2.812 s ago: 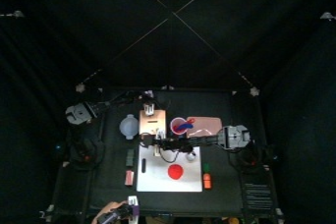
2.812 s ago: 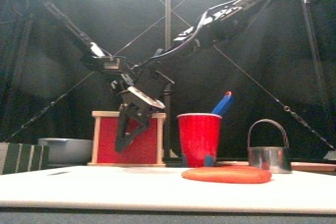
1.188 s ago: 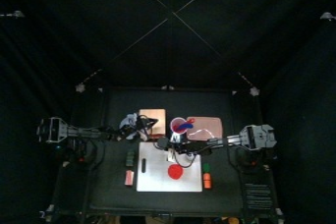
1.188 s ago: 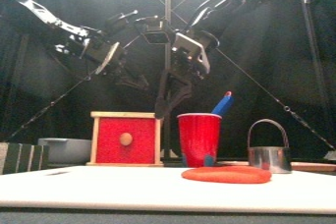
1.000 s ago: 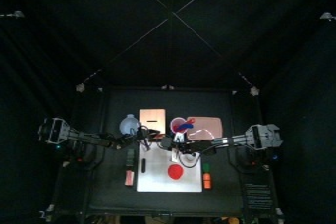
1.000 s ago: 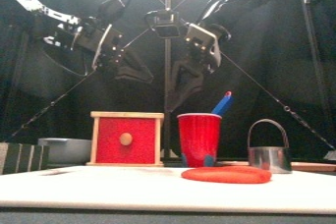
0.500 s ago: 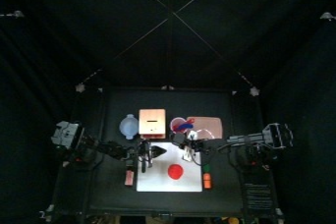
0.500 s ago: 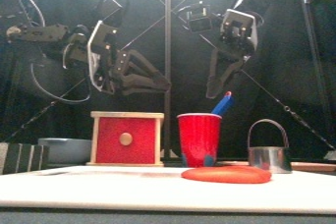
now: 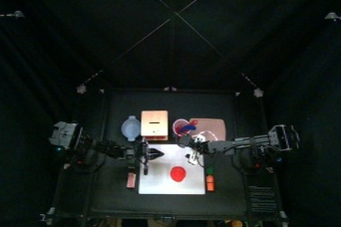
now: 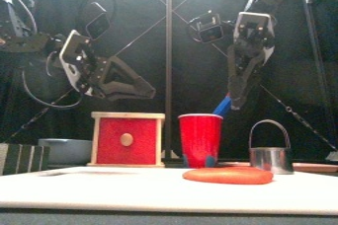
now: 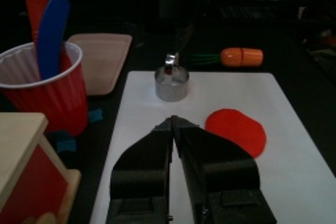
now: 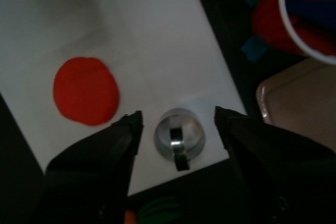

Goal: Get the cutter from the drawer then cut the dough then place the extra dough in the bowl
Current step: Cut the dough

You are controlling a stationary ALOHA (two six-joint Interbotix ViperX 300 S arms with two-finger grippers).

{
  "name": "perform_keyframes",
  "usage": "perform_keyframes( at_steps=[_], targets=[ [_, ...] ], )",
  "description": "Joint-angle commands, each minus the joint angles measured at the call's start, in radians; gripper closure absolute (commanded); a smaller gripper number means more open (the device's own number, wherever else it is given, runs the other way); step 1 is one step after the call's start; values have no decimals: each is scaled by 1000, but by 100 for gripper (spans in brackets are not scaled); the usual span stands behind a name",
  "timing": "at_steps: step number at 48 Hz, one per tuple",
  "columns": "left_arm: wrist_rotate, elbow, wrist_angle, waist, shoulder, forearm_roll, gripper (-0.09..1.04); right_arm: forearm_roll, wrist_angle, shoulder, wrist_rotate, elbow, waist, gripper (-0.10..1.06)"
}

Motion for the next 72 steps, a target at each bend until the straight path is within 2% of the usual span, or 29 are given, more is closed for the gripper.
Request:
perform_keyframes(
  at_steps=[1,10,22,28,40,46,49,55,59,66,72],
  targets=[
    [3,5,-5,5,-40,3,44,6,29,-41,-3,9,20,1],
    [2,12,23,15,-41,2,44,11,18,-37,-3,67,52,2],
    [2,3,49,34,-38,2,44,-26,-44,-6,-15,84,49,8],
    [2,0,49,35,-38,2,44,-38,-55,12,-46,87,44,11],
    [0,0,57,37,-38,-3,44,5,-67,49,-130,83,12,14],
    [0,2,57,35,-38,-3,44,32,-66,58,-175,78,-8,25],
    [-2,2,57,37,-38,-3,44,35,-60,58,-179,72,-17,36],
    [-2,3,58,37,-40,-5,44,28,-52,61,-179,67,-21,48],
    [-2,3,58,37,-43,-5,44,28,-48,66,-176,61,-18,53],
    [-2,5,60,37,-43,-5,44,44,-8,66,-169,11,-9,53],
    [2,3,80,35,-43,-3,44,69,49,81,-170,-86,55,53]
  ],
)
